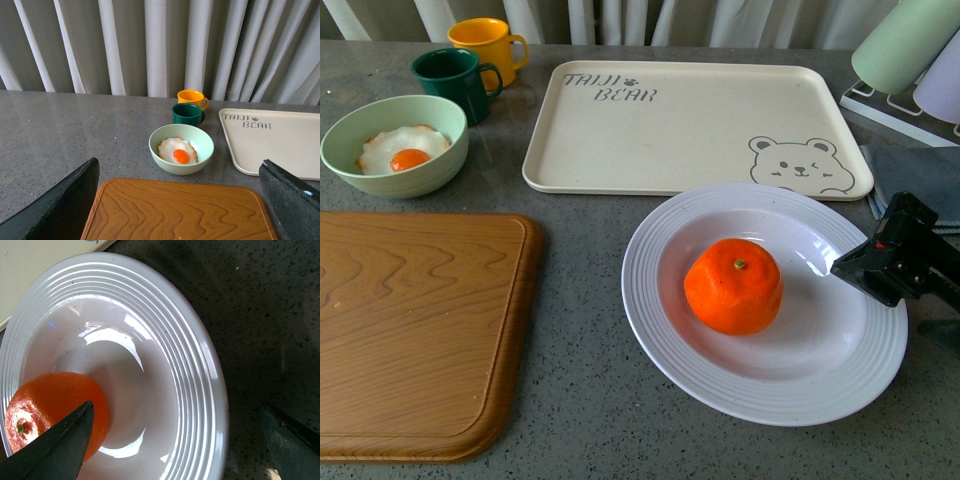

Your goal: Place orange and plate with both arms

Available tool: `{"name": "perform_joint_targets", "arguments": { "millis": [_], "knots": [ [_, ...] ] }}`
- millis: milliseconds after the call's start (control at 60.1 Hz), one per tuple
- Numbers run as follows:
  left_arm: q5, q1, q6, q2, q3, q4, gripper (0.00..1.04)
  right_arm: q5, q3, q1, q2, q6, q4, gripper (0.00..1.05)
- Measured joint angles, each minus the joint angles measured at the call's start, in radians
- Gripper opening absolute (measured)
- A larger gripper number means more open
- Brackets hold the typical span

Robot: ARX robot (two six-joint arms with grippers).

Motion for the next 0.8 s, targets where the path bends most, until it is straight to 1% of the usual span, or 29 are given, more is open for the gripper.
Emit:
{"name": "perform_joint_targets", "arguments": {
  "millis": [183, 483, 699, 799],
  "knots": [
    [0.0, 0.0, 0.0, 0.0, 0.0, 0.0, 0.96, 0.019, 0.007, 0.042, 0.075, 0.04, 0.052, 0.96],
    [0.0, 0.0, 0.0, 0.0, 0.0, 0.0, 0.96, 0.1, 0.014, 0.078, 0.165, 0.082, 0.14, 0.96],
    [0.0, 0.0, 0.0, 0.0, 0.0, 0.0, 0.96, 0.124, 0.052, 0.094, 0.219, 0.087, 0.18, 0.96],
    [0.0, 0.0, 0.0, 0.0, 0.0, 0.0, 0.96, 0.125, 0.068, 0.099, 0.236, 0.087, 0.189, 0.93]
  ]
}}
